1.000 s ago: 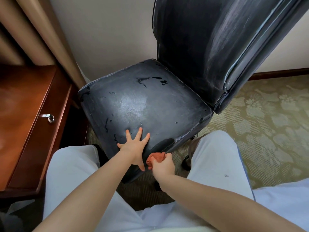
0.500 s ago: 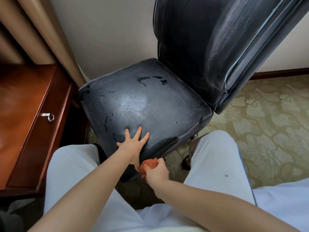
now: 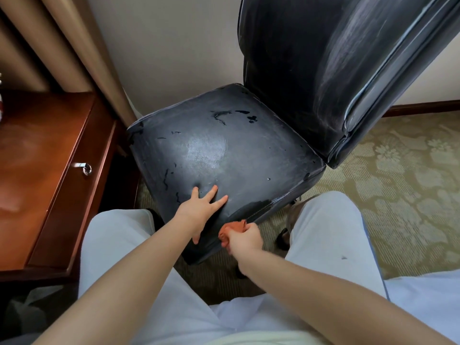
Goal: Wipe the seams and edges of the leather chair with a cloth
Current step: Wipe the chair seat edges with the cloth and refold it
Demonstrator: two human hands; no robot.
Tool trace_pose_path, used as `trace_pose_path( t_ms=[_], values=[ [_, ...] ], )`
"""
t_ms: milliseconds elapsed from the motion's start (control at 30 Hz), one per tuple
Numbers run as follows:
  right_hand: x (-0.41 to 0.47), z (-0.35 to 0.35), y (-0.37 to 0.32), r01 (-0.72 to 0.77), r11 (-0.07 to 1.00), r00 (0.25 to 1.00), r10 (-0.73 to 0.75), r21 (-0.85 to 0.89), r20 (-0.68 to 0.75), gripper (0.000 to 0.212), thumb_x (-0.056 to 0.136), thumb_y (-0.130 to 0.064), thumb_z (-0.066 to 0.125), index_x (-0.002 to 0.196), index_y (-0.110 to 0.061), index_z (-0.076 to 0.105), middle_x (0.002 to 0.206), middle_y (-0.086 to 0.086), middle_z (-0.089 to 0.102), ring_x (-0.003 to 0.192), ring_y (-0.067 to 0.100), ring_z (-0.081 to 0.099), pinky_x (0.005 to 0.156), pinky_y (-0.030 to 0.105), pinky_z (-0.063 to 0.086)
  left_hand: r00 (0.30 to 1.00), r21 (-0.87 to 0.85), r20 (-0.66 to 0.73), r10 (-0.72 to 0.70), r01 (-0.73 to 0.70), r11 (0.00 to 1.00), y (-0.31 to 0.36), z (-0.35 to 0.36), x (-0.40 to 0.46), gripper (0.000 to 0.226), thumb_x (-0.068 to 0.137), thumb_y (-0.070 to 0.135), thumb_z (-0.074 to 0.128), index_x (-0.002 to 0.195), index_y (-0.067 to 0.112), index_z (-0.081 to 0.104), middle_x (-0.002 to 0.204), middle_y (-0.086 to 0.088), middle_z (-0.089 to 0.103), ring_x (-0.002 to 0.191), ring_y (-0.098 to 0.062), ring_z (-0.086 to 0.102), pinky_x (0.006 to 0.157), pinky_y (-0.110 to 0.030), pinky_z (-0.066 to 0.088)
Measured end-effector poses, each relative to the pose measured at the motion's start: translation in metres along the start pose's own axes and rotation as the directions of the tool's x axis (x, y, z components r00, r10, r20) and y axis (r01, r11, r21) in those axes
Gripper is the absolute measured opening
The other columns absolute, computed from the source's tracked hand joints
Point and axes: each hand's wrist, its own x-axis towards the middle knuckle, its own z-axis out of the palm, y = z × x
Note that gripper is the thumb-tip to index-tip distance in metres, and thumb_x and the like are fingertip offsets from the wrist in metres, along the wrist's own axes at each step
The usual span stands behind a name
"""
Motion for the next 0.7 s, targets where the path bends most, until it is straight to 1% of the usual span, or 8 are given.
trace_pose_path(
  t_ms=[33, 100, 167, 233, 333, 467, 600, 700],
  values=[
    [0.007, -0.006, -0.009, 0.011, 0.999, 0.999, -0.010, 0.038, -0.037, 0.013, 0.084, -0.017, 0.063, 0.089, -0.015, 0.051, 0.064, 0.003, 0.064, 0.047, 0.011, 0.058, 0.049, 0.023, 0.046, 1.000, -0.007, 0.003, 0.003, -0.003, 1.000, 0.000, 0.001, 0.000, 0.136, 0.062, 0.020, 0.088, 0.146, 0.039, -0.017, 0.154, 0.006, -0.028, 0.142, -0.042, -0.010, 0.091, -0.049, 0.051],
    [0.029, -0.025, -0.029, 0.081, 0.989, 0.987, -0.062, 0.125, -0.150, 0.015, 0.078, -0.017, 0.064, 0.087, -0.015, 0.053, 0.059, 0.002, 0.065, 0.046, 0.013, 0.059, 0.062, 0.029, 0.053, 1.000, -0.023, 0.006, 0.010, -0.010, 1.000, 0.000, 0.002, 0.000, 0.135, 0.063, 0.019, 0.087, 0.146, 0.039, -0.017, 0.154, 0.006, -0.027, 0.142, -0.042, -0.011, 0.094, -0.050, 0.049],
    [0.051, -0.041, -0.043, 0.108, 0.981, 0.972, -0.070, 0.161, -0.224, 0.023, 0.077, -0.017, 0.066, 0.097, -0.011, 0.057, 0.071, 0.006, 0.069, 0.052, 0.016, 0.061, 0.071, 0.036, 0.054, 1.000, -0.056, 0.026, 0.010, -0.008, 0.998, 0.002, 0.003, 0.001, 0.132, 0.065, 0.016, 0.085, 0.146, 0.038, -0.018, 0.153, 0.005, -0.029, 0.141, -0.044, -0.016, 0.100, -0.055, 0.043],
    [0.058, -0.045, -0.044, 0.096, 0.988, 0.965, -0.063, 0.124, -0.253, 0.026, 0.078, -0.019, 0.066, 0.100, -0.012, 0.055, 0.083, 0.008, 0.070, 0.062, 0.020, 0.065, 0.076, 0.038, 0.055, 0.998, -0.151, 0.054, 0.012, -0.003, 0.988, 0.007, 0.004, 0.003, 0.127, 0.070, 0.010, 0.080, 0.146, 0.036, -0.019, 0.152, 0.004, -0.033, 0.138, -0.043, -0.024, 0.106, -0.066, 0.025],
    [0.043, -0.026, -0.020, 0.099, 0.991, 0.979, -0.080, 0.092, -0.186, 0.024, 0.081, -0.022, 0.066, 0.094, -0.019, 0.047, 0.094, 0.008, 0.067, 0.080, 0.027, 0.067, 0.083, 0.041, 0.054, 0.999, -0.225, 0.033, 0.022, -0.014, 0.974, 0.015, 0.007, 0.008, 0.123, 0.071, 0.019, 0.079, 0.148, 0.029, -0.017, 0.151, 0.000, -0.035, 0.136, -0.037, -0.033, 0.104, -0.073, 0.008],
    [0.048, -0.031, -0.015, 0.178, 0.982, 0.969, -0.164, 0.063, -0.183, 0.020, 0.080, -0.025, 0.065, 0.086, -0.023, 0.046, 0.091, 0.006, 0.067, 0.078, 0.025, 0.067, 0.079, 0.038, 0.054, 0.997, -0.165, -0.058, 0.060, -0.068, 0.984, 0.024, 0.012, 0.015, 0.128, 0.067, 0.052, 0.077, 0.148, 0.023, -0.017, 0.152, 0.002, -0.033, 0.137, -0.034, -0.032, 0.102, -0.077, 0.005],
    [0.081, -0.066, -0.045, 0.150, 0.988, 0.941, -0.132, 0.033, -0.313, 0.026, 0.084, -0.026, 0.062, 0.104, -0.017, 0.048, 0.099, 0.007, 0.067, 0.087, 0.027, 0.065, 0.077, 0.031, 0.048, 0.996, -0.167, -0.061, 0.059, -0.069, 0.984, 0.030, 0.005, 0.016, 0.123, 0.068, 0.055, 0.075, 0.147, 0.033, -0.018, 0.154, 0.000, -0.029, 0.139, -0.039, -0.025, 0.101, -0.076, 0.009],
    [0.064, -0.054, -0.038, 0.130, 0.991, 0.947, -0.114, 0.032, -0.302, 0.027, 0.083, -0.025, 0.063, 0.104, -0.014, 0.050, 0.099, 0.008, 0.067, 0.086, 0.026, 0.064, 0.073, 0.028, 0.043, 0.998, -0.177, -0.063, 0.021, -0.032, 0.984, 0.036, 0.002, 0.019, 0.120, 0.071, 0.058, 0.072, 0.146, 0.035, -0.018, 0.154, -0.001, -0.029, 0.139, -0.042, -0.023, 0.101, -0.076, 0.013]
  ],
)
